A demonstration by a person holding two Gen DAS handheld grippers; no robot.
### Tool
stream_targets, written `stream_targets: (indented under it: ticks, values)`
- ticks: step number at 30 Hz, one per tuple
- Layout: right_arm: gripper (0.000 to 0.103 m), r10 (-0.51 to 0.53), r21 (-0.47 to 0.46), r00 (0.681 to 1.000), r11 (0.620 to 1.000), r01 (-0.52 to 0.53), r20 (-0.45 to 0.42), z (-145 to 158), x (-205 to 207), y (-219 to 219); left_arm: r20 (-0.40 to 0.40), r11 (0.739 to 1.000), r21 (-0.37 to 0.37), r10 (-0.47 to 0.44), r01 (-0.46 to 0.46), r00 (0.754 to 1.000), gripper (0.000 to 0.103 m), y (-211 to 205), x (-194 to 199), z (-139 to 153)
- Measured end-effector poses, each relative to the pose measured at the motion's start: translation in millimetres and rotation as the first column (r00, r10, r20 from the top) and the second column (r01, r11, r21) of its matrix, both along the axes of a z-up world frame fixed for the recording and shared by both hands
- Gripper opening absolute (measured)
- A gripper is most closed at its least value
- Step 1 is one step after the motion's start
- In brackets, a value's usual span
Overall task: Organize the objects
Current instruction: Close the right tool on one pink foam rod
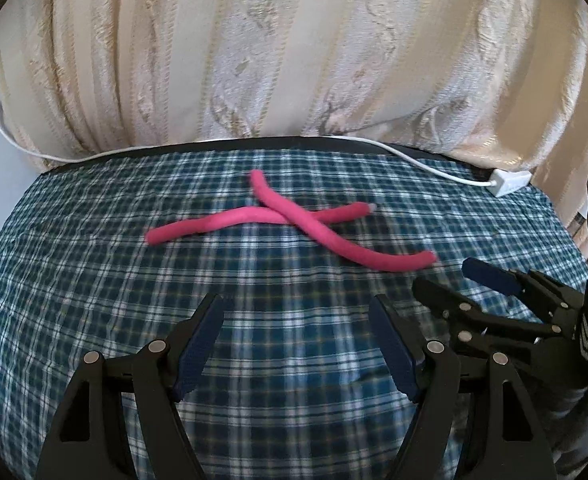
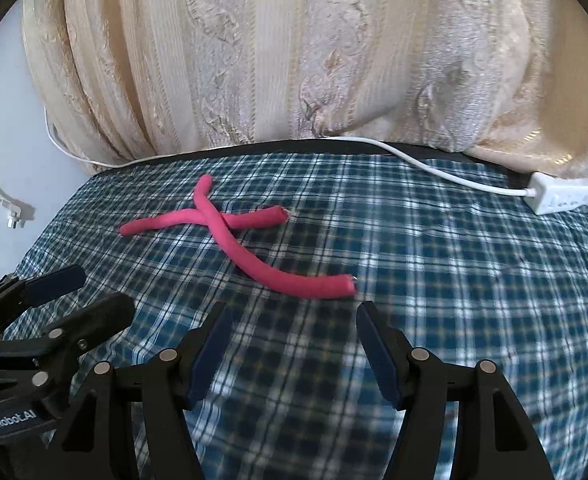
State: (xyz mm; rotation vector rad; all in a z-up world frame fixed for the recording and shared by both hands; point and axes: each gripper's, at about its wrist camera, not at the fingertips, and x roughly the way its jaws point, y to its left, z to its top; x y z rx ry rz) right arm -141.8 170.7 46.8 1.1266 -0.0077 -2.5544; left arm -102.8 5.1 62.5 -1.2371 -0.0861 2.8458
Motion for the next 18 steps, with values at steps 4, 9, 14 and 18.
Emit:
stream_targets:
  ticks: [4, 9, 14, 18]
  values:
    - [0.068, 0.019, -0.015, 1.0, 1.0, -0.019, 0.009, -1.5, -11.4, -7.7, 0.012, 0.999, 0.006, 0.042, -0.042, 0.999, 0.076, -17.8, -6.2, -3.8]
    - [0.068, 0.057, -0.02, 0.998, 0.998, -0.057, 0.007, -2.6, -22.3, -23.8, 0.03, 0.996, 0.011, 0.088, -0.089, 0.996, 0.076, -36.2, -13.3, -9.1]
    - [0.068, 0.082, -0.025, 0.996, 0.996, -0.081, 0.018, -7.0, -37.5, -37.0, 0.044, 0.994, 0.011, 0.111, -0.111, 0.993, 0.076, -48.6, -17.7, -14.0]
    - [0.064, 0.103, -0.023, 0.994, 0.994, -0.103, 0.027, -10.1, -47.8, -45.8, 0.054, 0.993, 0.0, 0.121, -0.121, 0.991, 0.076, -54.7, -22.7, -17.7]
